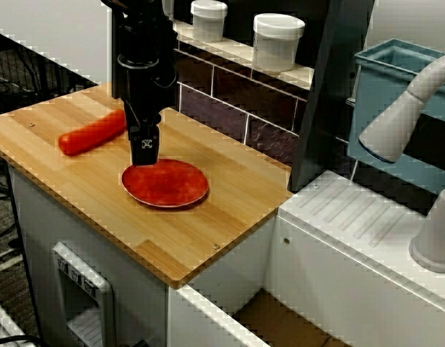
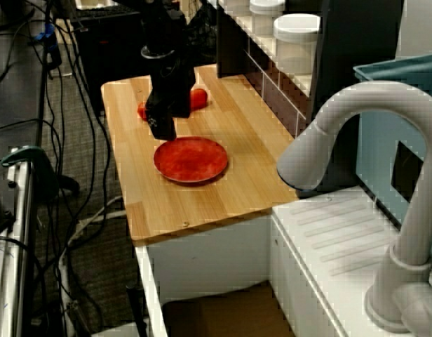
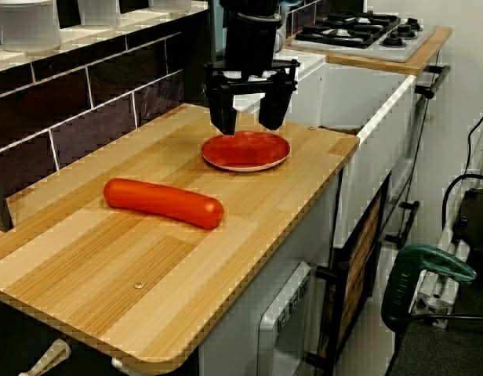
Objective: Put the object on the plate
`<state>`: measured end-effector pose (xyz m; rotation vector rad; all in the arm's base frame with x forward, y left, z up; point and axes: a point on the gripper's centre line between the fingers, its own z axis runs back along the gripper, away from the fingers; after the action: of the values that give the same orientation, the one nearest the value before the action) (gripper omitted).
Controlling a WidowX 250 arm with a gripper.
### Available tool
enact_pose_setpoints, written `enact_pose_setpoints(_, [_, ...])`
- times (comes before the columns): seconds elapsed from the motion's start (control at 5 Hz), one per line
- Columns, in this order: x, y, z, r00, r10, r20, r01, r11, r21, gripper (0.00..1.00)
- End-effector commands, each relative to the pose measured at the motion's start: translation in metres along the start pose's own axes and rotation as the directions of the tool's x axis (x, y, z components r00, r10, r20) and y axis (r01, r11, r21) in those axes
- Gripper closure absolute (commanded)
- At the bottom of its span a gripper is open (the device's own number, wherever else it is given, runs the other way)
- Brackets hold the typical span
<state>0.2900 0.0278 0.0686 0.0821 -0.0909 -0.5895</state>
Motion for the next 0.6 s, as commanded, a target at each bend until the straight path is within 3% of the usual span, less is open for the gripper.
enact_pose_setpoints(0.0, [0.0, 0.0, 0.0, 1.0, 0.0, 0.0, 0.0, 1.0, 0.0, 0.0])
enact_pose_setpoints(0.4, [-0.024, 0.043, 0.037, 0.989, 0.143, 0.022, -0.143, 0.99, -0.014, 0.0])
